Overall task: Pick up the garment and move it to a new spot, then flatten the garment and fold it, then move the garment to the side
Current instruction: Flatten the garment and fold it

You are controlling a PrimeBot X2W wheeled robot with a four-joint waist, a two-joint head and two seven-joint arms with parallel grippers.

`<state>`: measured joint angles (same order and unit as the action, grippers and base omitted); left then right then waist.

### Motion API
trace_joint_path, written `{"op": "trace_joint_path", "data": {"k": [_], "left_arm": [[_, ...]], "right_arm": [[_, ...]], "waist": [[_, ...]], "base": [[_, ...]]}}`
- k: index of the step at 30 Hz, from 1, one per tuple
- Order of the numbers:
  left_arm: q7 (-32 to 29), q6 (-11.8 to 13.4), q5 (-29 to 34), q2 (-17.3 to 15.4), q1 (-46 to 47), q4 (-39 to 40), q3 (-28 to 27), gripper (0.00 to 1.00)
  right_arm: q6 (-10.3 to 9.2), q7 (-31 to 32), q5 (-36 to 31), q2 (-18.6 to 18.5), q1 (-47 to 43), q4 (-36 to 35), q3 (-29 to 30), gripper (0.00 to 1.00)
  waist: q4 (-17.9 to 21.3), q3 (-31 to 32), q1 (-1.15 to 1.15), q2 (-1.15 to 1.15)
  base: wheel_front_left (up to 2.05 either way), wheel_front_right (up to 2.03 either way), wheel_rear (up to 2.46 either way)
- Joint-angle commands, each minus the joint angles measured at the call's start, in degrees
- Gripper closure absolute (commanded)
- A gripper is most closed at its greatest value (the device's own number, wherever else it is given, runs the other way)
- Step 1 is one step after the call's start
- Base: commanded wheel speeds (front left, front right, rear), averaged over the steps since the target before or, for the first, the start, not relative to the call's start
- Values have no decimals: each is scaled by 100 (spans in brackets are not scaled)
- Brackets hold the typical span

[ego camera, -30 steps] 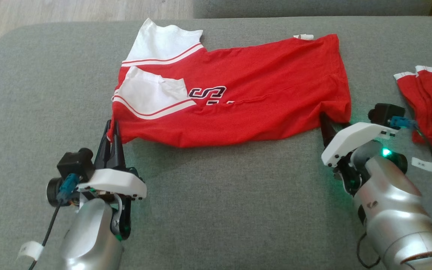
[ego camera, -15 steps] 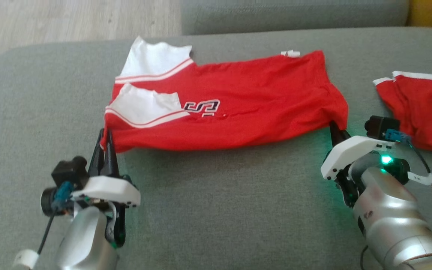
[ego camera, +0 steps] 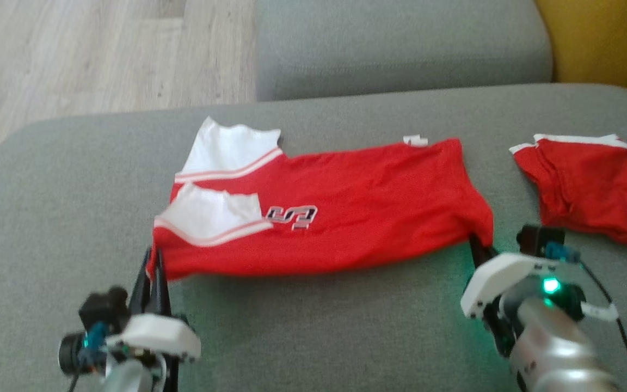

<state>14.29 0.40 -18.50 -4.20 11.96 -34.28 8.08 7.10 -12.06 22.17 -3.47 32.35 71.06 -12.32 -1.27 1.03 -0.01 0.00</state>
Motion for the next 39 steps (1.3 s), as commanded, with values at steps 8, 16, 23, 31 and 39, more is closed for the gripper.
{"op": "trace_joint_path", "data": {"k": [8,16,23,31,39], "left_arm": [[-54,-28,68,-178,-490,460,-9,100],[-232,15,62,-186,-802,713,115,100],[-136,145,34,-191,-792,918,47,0],[15,164,-35,-224,-669,1375,-129,0],[68,-44,54,-168,-442,2448,-450,0]], "right_arm": [[39,335,91,54,-611,-573,-191,100],[39,696,-31,43,-1266,-1287,82,81],[39,861,-339,48,-1696,-2605,592,0],[39,1104,-1030,54,-2229,-4646,1265,0],[39,650,-1340,57,-2407,-5995,1495,0]], "waist": [[46,288,1,0],[36,310,1,0],[78,266,1,0],[119,202,1,0],[215,25,1,0]], "base": [[0,0,0],[0,0,0],[0,0,0],[0,0,0],[0,0,0]]}}
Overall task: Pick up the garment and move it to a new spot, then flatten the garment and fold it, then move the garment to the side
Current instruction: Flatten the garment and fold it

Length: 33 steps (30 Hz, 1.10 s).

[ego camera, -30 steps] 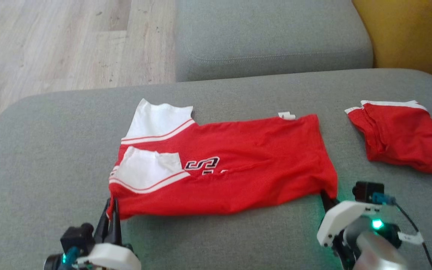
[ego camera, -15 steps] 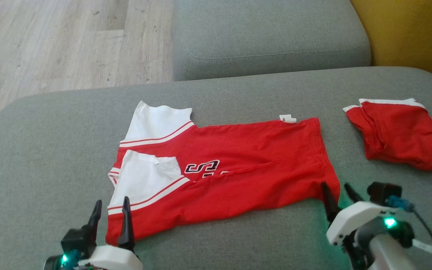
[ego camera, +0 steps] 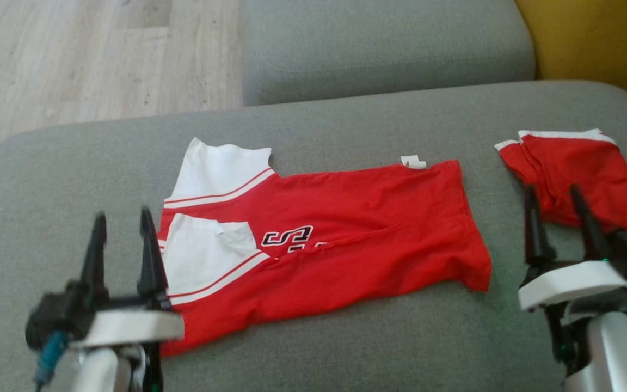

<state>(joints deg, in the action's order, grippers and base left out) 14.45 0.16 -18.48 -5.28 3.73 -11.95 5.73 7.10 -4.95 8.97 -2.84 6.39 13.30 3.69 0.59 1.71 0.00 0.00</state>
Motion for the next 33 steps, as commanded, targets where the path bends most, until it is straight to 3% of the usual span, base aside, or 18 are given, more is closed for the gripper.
{"op": "trace_joint_path", "data": {"k": [1,6,13,19,26,33], "left_arm": [[52,-73,82,-57,449,348,-247,0],[-163,-324,311,-407,1238,211,-151,0],[-2120,-724,4,-1313,3332,-1248,229,0],[-3486,-762,-784,-2018,4682,-2194,945,0],[-4139,-763,-1481,-2542,5410,-2704,1815,0],[-4250,-764,-1774,-2819,5746,-2955,2531,0]], "right_arm": [[39,-93,-34,-5,220,-326,-58,0],[39,129,-111,-5,579,-609,-51,0],[39,475,-180,-4,1558,-679,-388,0],[39,562,-170,-4,2373,-518,-677,0],[39,540,-130,-36,2866,-369,-841,0],[39,491,50,-21,2951,-324,-826,0]], "waist": [[45,-88,0,0],[169,-533,0,0],[498,-1494,0,0],[782,-2150,0,0],[929,-2517,0,0],[1028,-2657,0,0]], "base": [[0,0,0],[0,0,0],[0,0,0],[0,0,0],[0,0,0],[0,0,0]]}}
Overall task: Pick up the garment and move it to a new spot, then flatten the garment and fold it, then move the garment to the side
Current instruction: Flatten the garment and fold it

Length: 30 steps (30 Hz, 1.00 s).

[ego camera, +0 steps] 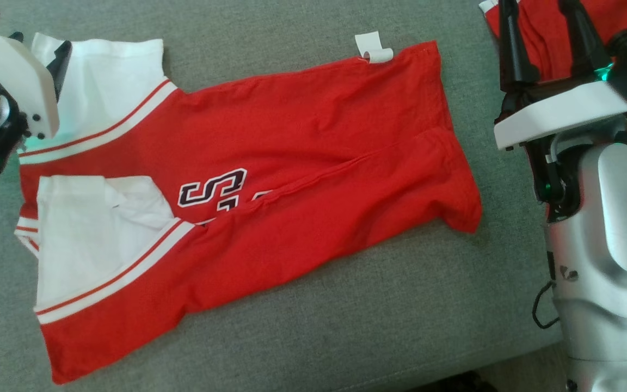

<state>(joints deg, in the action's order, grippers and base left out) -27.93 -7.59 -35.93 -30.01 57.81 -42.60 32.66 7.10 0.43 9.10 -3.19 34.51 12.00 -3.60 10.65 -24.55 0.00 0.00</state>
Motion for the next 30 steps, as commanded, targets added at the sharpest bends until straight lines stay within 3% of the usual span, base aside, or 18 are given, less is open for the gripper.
{"op": "trace_joint_path", "data": {"k": [1,9,19,20,21,25,30], "left_arm": [[-32,11,-53,-377,383,76,-70,0],[-263,10,-249,-493,746,-316,510,0],[-437,10,-623,-480,860,-710,732,0],[-476,10,-692,-459,855,-728,751,24],[-497,10,-768,-433,850,-732,765,100],[-359,10,-1086,-298,871,-684,739,100],[378,10,-1220,-169,965,-483,734,100]], "right_arm": [[39,-49,40,16,143,-205,-101,0],[39,-34,45,25,190,-312,-107,0],[39,1,-8,28,228,-362,-113,0],[39,8,-17,28,227,-366,-105,0],[39,15,-26,26,229,-367,-94,0],[39,96,-46,-52,293,-359,1,0],[39,242,-61,-253,445,-287,168,0]], "waist": [[32,-60,0,0],[91,-244,0,0],[93,-313,0,0],[82,-313,0,0],[66,-309,0,0],[-38,-279,0,0],[-232,-128,0,0]], "base": [[0,0,0],[0,0,0],[0,0,0],[0,0,0],[0,0,0],[0,0,0],[0,0,0]]}}
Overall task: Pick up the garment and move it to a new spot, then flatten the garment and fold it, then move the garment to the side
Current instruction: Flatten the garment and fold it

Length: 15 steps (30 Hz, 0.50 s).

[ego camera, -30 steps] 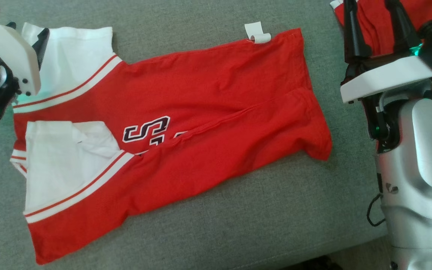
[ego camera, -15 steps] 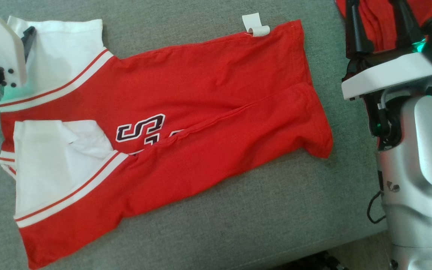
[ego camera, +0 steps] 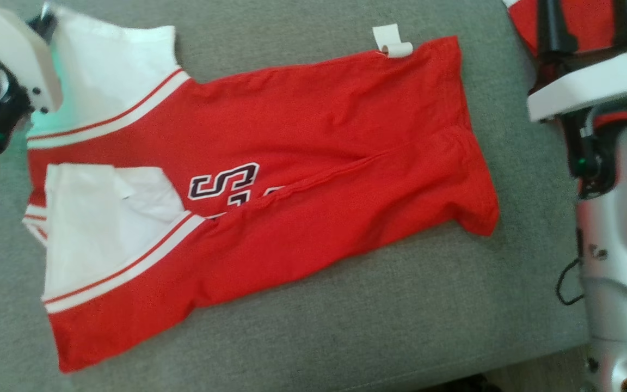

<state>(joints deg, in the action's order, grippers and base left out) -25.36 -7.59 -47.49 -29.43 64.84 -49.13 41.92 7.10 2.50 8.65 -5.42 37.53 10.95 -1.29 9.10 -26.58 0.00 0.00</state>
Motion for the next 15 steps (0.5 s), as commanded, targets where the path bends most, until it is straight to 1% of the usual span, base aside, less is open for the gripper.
{"op": "trace_joint_path", "data": {"k": [1,4,8,15], "left_arm": [[299,10,-78,-208,275,225,-187,100],[742,10,-68,-177,248,451,-68,100],[1213,10,-20,-225,128,825,152,100],[1672,10,-28,-254,-252,1629,416,100]], "right_arm": [[39,93,-4,-79,169,-149,-76,0],[39,310,90,-255,219,4,-134,0],[39,659,320,-475,262,300,-203,0],[39,1192,688,-905,249,1024,-447,0]], "waist": [[-124,119,0,0],[-305,285,0,0],[-578,497,0,0],[-1106,768,0,0]], "base": [[0,0,0],[0,0,0],[0,0,0],[0,0,0]]}}
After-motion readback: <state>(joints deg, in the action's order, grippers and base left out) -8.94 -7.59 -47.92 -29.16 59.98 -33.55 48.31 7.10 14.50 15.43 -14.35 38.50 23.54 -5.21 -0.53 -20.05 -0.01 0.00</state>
